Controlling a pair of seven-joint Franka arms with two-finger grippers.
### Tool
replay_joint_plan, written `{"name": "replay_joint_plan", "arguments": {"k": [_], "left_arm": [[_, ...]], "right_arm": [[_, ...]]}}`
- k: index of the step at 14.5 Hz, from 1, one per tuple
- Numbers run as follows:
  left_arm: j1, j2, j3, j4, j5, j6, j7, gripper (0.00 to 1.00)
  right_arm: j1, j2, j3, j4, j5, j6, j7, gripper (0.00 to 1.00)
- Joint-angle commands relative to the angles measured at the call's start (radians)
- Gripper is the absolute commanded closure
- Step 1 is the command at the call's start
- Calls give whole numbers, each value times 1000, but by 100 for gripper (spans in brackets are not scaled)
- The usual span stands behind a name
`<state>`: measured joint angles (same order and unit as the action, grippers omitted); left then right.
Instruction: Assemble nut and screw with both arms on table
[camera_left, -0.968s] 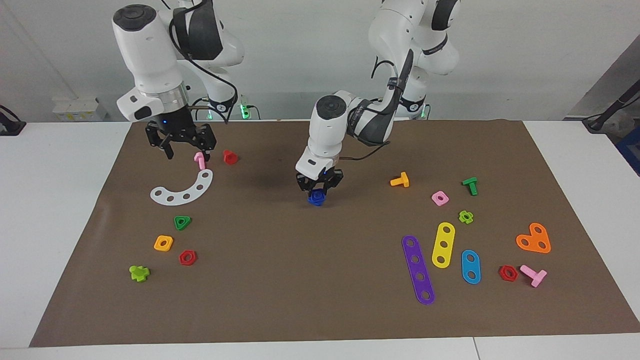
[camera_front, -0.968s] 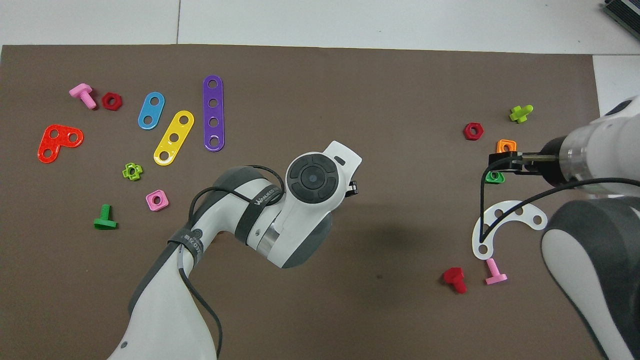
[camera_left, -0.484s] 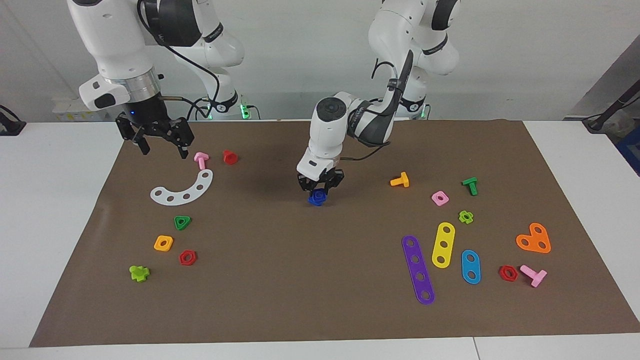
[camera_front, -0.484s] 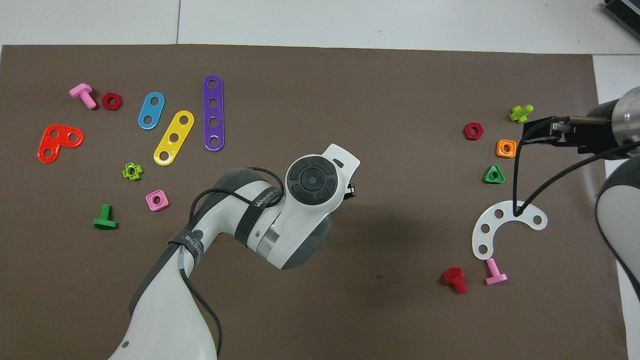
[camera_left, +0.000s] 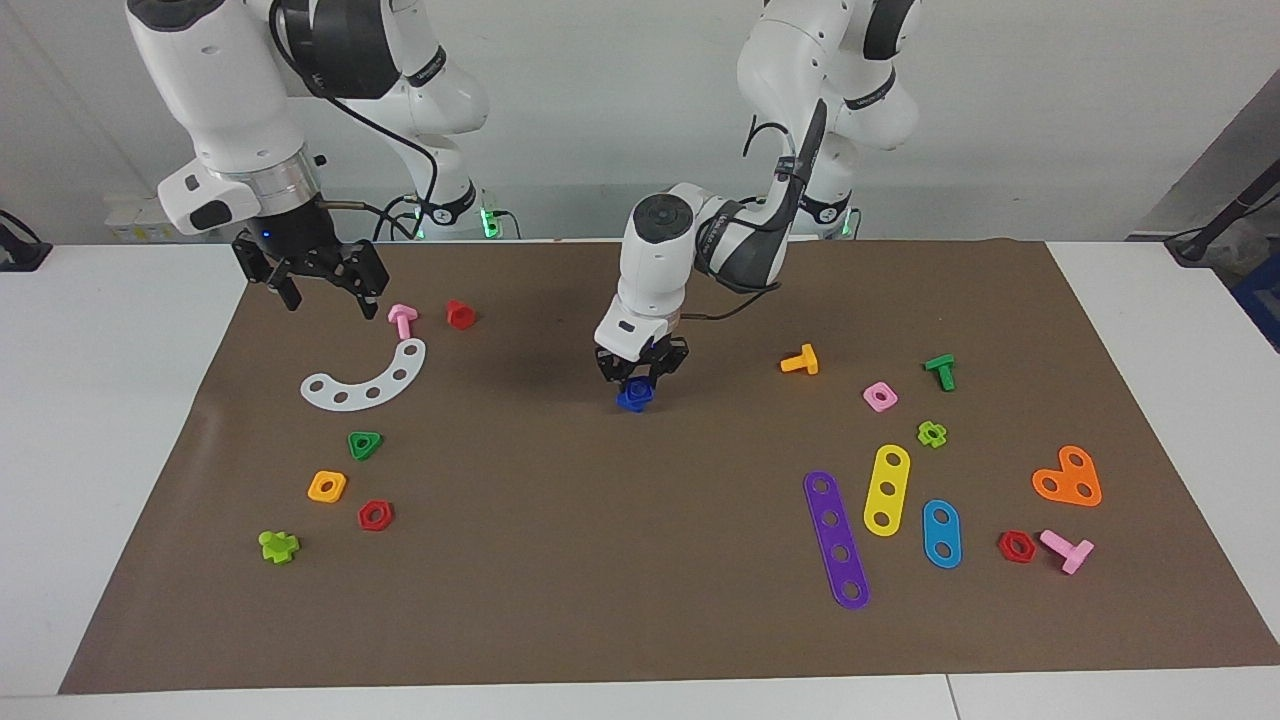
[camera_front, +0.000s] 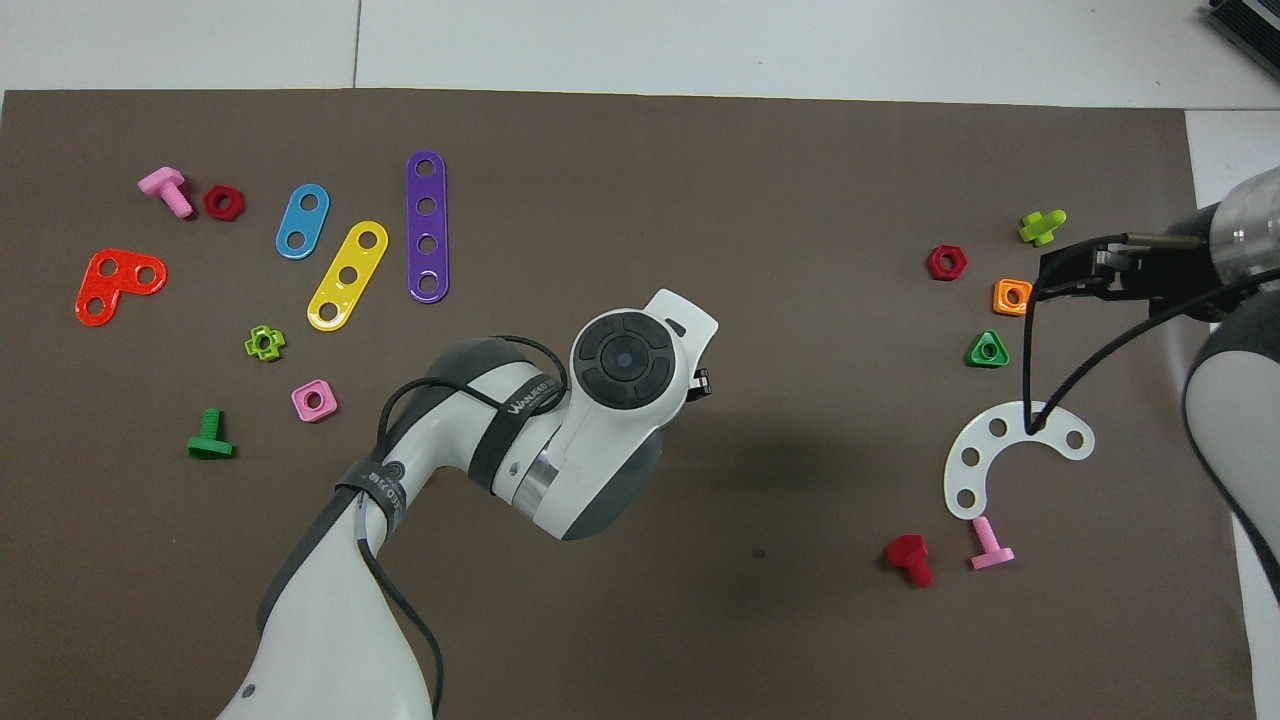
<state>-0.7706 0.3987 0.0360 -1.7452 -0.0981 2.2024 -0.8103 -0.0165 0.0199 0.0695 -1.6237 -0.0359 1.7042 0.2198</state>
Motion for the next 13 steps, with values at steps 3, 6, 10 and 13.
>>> {"name": "replay_joint_plan", "arguments": {"k": [3,6,10,13], "left_arm": [[-18,3,13,12,-69,-44,-20,100],[-26,3,13,-2,-68,-27,-33,100],[-26,2,16,-72,-63,86,-35,100],[-16,3,21,-76,-55,103,-35,100]], "right_arm": [[-20,-11,12,-16,1,-12,-25,0],[-20,-26,12,-45,1,-11,-20,0],[-19,-32,12,-57,1,-3,-20,0],[-20,-32,12,-57,2,0,-19,0]]}}
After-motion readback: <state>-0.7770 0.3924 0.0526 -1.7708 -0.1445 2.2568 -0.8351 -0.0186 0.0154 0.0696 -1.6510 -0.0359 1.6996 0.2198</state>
